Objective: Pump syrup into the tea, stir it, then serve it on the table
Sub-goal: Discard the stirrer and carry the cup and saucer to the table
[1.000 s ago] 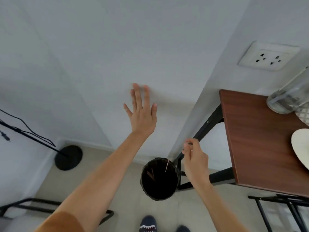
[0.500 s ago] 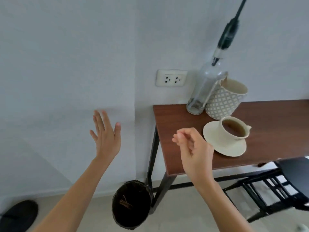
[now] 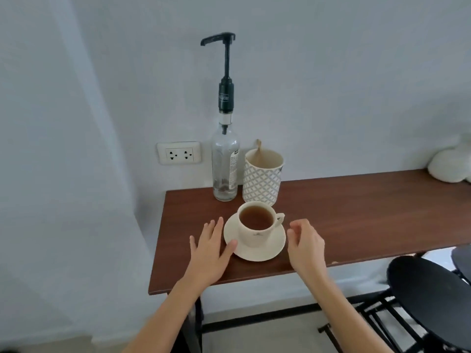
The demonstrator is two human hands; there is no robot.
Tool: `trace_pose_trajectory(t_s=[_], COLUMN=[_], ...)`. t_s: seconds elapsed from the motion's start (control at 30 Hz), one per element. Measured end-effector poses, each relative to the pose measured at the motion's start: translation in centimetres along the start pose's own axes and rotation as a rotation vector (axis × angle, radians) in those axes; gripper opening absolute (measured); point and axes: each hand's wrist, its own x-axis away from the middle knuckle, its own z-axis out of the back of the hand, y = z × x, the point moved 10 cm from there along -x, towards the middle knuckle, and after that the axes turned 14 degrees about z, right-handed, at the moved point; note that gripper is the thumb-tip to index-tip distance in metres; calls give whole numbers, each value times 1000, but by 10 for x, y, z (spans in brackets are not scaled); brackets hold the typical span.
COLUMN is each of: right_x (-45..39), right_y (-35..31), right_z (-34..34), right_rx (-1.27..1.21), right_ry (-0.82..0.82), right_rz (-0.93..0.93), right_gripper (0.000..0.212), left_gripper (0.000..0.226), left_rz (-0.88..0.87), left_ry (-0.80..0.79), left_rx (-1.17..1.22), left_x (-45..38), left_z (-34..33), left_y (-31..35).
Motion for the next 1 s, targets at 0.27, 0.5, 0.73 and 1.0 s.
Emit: trace_pose_trajectory(t_s=[0.27,0.5,0.73,1.0], right_x=[-18,-6,25,73], right_y=[23,32,29,36], right_z=[-36,-40,-43,-53], right_rx=[56,-192,-395,-805], right_ry=[-391,-399,-451,-314], right_rz=[-96,-237,-305,-472], right_gripper=[31,31,32,48], left_gripper=[62,63,62,62], left_rz=[102,106,37,-28], left_ry=[75,69,41,-2], left_rx=[-124,-169,-193,-200], left_x=[6,11,25,45], left_z=[-17,-18,-19,-24], left_y=[18,17,16,13])
